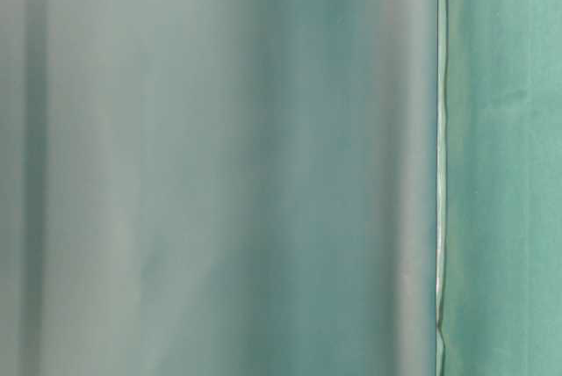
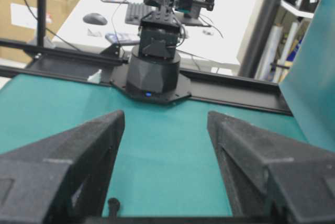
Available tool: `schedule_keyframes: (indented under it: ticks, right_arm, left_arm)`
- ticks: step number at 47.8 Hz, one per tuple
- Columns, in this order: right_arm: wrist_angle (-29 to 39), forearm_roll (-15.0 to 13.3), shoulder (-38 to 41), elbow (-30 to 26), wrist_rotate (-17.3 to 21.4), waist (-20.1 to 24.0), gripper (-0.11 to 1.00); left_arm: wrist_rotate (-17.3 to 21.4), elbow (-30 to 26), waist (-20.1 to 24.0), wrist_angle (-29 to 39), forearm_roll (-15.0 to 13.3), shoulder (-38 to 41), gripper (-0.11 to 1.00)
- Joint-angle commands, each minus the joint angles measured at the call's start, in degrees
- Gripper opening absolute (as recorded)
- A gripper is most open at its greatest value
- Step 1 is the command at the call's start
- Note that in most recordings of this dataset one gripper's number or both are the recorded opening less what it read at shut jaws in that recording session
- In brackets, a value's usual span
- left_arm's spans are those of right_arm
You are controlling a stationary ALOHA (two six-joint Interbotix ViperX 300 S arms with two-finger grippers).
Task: Peel off the Velcro with your right arm.
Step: 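Move the left gripper toward the left end of the black Velcro strap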
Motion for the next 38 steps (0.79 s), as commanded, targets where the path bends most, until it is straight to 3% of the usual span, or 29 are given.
schedule_keyframes:
  ticks: [1, 3, 9, 14, 19, 24, 31, 34, 38]
  right_arm:
    - [-0.4, 0.0, 0.2, -0.2, 0.1, -0.4, 0.24]
    - [-0.4, 0.0, 0.2, 0.1, 0.1, -0.3, 0.22]
    - [-1.1, 0.0, 0.1, 0.9, 0.1, -0.4, -0.01]
    - [-2.1, 0.0, 0.1, 1.5, 0.1, -0.4, -0.09]
    - [-3.2, 0.0, 0.1, 2.1, 0.0, -0.4, -0.05]
    - [-3.9, -0.1, 0.1, 2.5, 0.1, -0.7, 0.08]
    - [-4.0, 0.0, 0.1, 2.8, 0.1, -1.0, 0.4]
    - [-4.0, 0.0, 0.1, 2.8, 0.1, -1.1, 0.48]
    - [-4.0, 0.0, 0.1, 2.9, 0.1, -1.1, 0.48]
  left_arm:
    - [0.2, 0.8, -0.2, -1.1, -0.7, -0.3, 0.24]
    - [0.1, 1.1, -0.2, -1.5, -0.8, -0.4, 0.22]
    - [-0.1, 2.2, -0.3, -2.5, -0.8, -1.7, 0.0]
    - [-0.1, 2.6, -0.4, -2.6, -0.8, -2.7, 0.0]
    - [-0.1, 2.8, -0.7, -2.8, -0.9, -3.1, 0.02]
    - [-0.1, 2.8, -1.0, -3.0, -0.8, -2.9, 0.19]
    - [-0.1, 2.8, -1.0, -3.0, -0.8, -2.7, 0.62]
    - [-0.1, 2.8, -1.0, -3.0, -0.8, -2.6, 0.78]
    - [-0.1, 2.8, -1.0, -3.8, -0.8, -2.3, 0.76]
